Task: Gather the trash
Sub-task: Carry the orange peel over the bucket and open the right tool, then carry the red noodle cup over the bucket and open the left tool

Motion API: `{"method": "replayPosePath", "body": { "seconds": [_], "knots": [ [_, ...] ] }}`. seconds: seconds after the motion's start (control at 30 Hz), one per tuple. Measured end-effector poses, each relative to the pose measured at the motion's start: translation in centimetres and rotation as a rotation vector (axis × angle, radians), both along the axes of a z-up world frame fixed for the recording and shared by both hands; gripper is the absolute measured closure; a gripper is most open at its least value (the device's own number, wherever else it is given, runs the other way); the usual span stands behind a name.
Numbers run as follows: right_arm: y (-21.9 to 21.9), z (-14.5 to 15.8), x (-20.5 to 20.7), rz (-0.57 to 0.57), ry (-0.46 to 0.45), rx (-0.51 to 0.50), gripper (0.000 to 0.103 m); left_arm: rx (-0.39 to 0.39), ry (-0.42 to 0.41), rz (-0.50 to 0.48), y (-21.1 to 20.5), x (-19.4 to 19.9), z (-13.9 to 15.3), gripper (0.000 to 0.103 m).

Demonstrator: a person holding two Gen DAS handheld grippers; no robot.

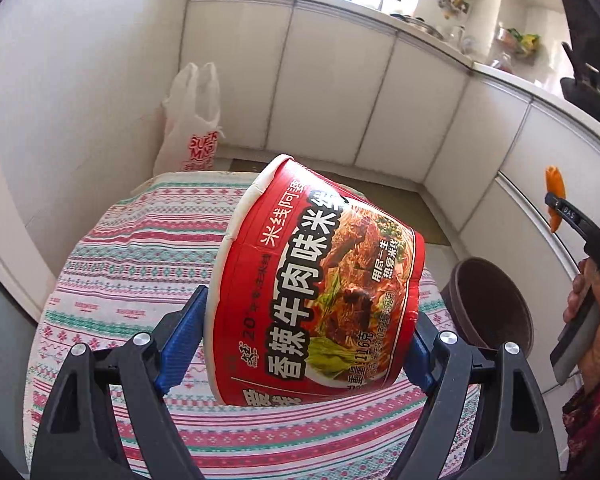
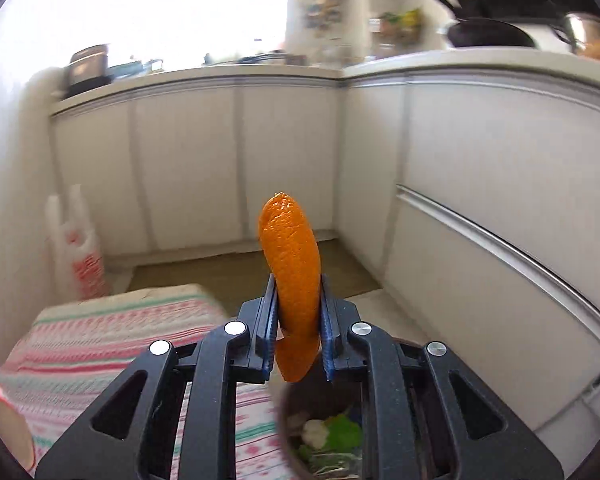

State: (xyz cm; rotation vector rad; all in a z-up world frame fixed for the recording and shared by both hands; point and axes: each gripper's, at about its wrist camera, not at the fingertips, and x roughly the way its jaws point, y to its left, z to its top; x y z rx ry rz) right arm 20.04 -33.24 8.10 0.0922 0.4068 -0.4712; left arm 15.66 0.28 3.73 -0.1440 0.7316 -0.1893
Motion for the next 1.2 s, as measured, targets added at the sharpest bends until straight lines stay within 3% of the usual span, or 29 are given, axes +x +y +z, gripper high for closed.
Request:
{"method": "replayPosePath", "body": {
  "seconds": [0.2, 0.27, 0.37, 0.57, 0.73, 0.83, 0.97, 1.2],
  "knots": [
    [-3.4, -2.9, -0.6, -0.143, 0.016, -0.027, 0.084, 0.027, -0.004, -0.030, -2.1, 0.2, -0.4, 0.022],
    [-4.0, -3.2, -0.9, -0.165, 0.015, -0.029, 0.080, 0.034, -0.009, -0.037, -2.7, 0.2, -0.5, 0.022],
    [-3.9, -2.7, -2.1, -0.183, -0.029, -0.057, 0.039, 0.034, -0.017, -0.050, -3.5, 0.3, -0.7, 0.022],
    [-4.5, -0.5, -4.6, -0.232, -0.114, -0.068, 0.011, 0.023, -0.046, -0.111, -6.2, 0.5, -0.8, 0.022],
    [-6.5, 1.3, -6.9, -0.329, -0.158, -0.060, 0.007, 0.009, -0.148, -0.174, -10.4, -0.4, 0.7, 0.022],
    [-9.1, 2.0, -9.1, -0.443, -0.166, 0.002, 0.007, -0.054, -0.189, -0.228, -14.5, 0.0, 2.8, 0.022],
    [-13.1, 1.7, -12.4, -0.584, -0.162, 0.075, 0.007, -0.077, -0.258, -0.307, -20.7, 0.5, 5.7, 0.021],
    [-18.3, 0.8, -15.3, -0.703, -0.149, 0.113, 0.007, -0.102, -0.260, -0.408, -30.3, 1.7, 7.2, 0.021]
  ]
}}
